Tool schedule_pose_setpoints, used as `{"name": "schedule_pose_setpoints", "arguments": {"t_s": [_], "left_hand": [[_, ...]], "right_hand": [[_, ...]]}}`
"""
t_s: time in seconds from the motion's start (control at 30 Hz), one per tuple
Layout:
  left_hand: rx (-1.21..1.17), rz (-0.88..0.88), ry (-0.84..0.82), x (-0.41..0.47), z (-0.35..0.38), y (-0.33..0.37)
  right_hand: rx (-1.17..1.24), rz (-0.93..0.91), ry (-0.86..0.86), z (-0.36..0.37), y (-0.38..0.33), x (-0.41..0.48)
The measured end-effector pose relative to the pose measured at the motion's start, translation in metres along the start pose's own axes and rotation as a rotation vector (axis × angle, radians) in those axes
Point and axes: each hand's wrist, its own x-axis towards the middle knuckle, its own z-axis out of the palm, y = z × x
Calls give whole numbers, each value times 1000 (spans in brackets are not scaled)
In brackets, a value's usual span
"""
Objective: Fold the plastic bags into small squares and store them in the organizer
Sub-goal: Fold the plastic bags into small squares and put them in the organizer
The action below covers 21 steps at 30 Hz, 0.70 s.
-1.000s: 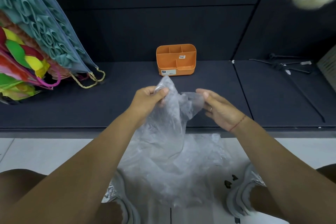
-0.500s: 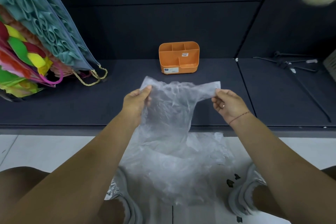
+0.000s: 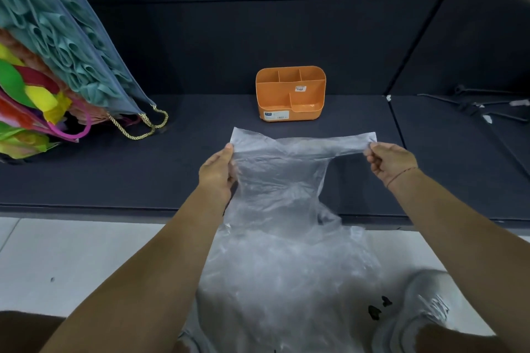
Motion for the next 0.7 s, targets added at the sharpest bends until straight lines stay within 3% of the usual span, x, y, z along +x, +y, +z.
{"name": "schedule_pose_setpoints", "arguments": {"t_s": [0.27, 0.37, 0.5, 0.63, 0.7], "left_hand": [[112, -49, 140, 71, 9, -5], [55, -50, 84, 79, 13, -12], [87, -117, 182, 83, 8, -17], [218, -133, 105, 67, -7, -27], [287, -168, 15, 56, -19, -36]], "right_hand": [[-39, 103, 90, 22, 5, 54], [-92, 132, -104, 23, 15, 44], [-302, 46, -501, 15, 34, 4], [-659, -8, -682, -1, 58, -18], [-774, -15, -675, -4, 67, -20]]}}
